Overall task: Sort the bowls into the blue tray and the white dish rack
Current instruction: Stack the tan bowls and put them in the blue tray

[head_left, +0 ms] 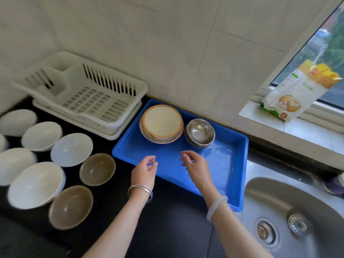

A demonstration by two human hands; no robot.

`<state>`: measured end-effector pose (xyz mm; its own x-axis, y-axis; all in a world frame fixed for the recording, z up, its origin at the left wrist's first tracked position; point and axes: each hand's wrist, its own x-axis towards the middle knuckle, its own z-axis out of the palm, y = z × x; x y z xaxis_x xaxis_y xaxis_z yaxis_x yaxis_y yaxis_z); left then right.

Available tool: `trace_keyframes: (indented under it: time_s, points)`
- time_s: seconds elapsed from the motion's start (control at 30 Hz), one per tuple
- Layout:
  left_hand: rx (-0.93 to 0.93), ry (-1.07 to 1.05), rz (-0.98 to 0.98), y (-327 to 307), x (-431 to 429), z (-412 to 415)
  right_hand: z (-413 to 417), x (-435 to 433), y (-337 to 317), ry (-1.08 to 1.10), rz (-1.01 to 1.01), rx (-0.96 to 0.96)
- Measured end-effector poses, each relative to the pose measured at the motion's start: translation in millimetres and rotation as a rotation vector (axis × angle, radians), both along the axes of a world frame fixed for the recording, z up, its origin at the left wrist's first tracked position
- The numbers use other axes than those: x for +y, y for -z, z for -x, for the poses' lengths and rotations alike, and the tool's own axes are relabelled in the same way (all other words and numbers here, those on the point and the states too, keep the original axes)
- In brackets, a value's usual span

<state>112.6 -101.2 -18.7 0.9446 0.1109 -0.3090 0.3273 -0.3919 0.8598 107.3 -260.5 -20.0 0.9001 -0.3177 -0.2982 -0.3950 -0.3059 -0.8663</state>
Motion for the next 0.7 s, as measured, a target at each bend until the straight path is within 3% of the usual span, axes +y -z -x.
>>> trace_keyframes:
  time_s: [0.27,0.43,0.7]
  points:
    - [-0.072,-0.306,-0.252,20,114,77,14,125,44,-0.381,-0.014,0.248]
    - [-0.096,-0.473,-0.448,34,158,99,-15,176,59,-0.416,0.022,0.342]
    - [-0.020,-0.691,-0.240,53,190,100,-43,205,57,-0.264,-0.172,0.353]
